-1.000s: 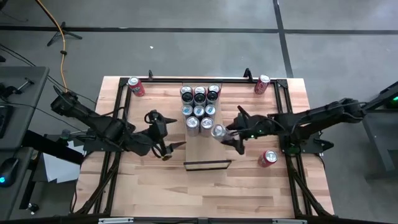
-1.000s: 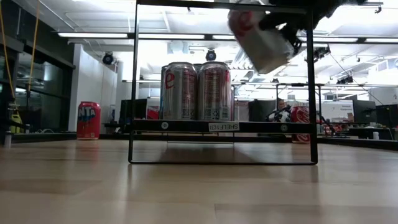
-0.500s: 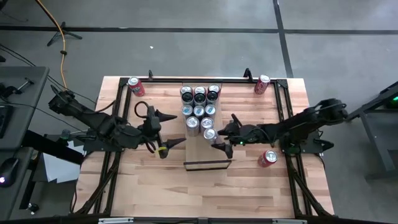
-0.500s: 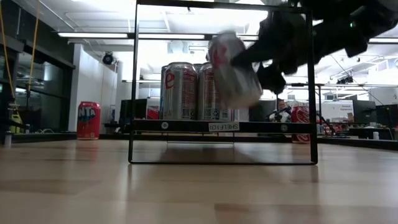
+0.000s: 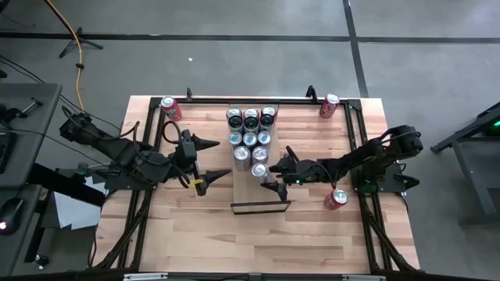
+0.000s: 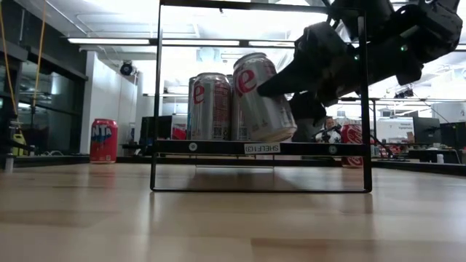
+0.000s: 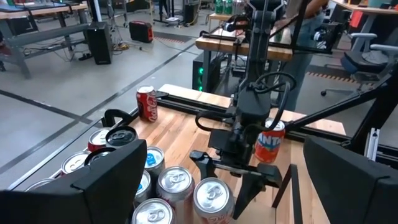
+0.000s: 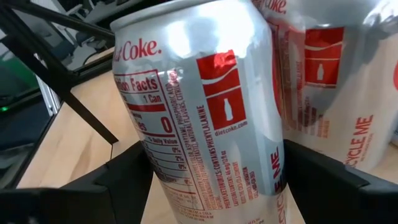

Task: Place canned beverage on shelf
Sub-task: Put the silver soda can on the shelf aligned with the other silver soda can

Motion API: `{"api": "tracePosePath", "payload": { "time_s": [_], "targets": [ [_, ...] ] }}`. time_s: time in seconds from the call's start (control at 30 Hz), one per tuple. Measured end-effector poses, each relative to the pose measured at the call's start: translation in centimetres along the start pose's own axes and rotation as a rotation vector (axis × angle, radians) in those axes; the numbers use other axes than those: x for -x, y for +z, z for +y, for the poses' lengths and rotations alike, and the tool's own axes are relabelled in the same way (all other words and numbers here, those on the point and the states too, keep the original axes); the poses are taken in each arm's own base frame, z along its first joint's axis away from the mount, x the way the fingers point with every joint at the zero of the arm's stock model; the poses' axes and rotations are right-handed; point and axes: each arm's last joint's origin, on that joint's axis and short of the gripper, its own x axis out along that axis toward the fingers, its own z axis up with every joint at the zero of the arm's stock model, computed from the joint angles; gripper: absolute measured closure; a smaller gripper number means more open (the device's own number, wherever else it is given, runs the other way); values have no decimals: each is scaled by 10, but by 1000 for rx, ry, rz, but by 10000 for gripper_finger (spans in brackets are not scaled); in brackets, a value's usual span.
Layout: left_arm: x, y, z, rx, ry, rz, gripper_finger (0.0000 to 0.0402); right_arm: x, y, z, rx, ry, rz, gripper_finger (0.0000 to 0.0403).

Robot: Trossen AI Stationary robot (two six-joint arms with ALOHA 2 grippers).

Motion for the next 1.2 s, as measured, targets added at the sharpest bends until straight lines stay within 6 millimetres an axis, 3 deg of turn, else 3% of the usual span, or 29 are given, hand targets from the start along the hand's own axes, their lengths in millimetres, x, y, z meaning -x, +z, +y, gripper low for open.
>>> {"api": "tracePosePath", "payload": {
  "time_s": [0.37,0.93,1.2],
  "targets": [
    [0,0,0,-3,1,2,23,0,-2,-1,-71,-8,15,98],
    [0,0,0,-3,1,3,23,0,-5,-1,7,21,54,96],
    [0,-1,0,-5,1,4,23,0,-12,-1,69,43,114,35]
  ]
}}
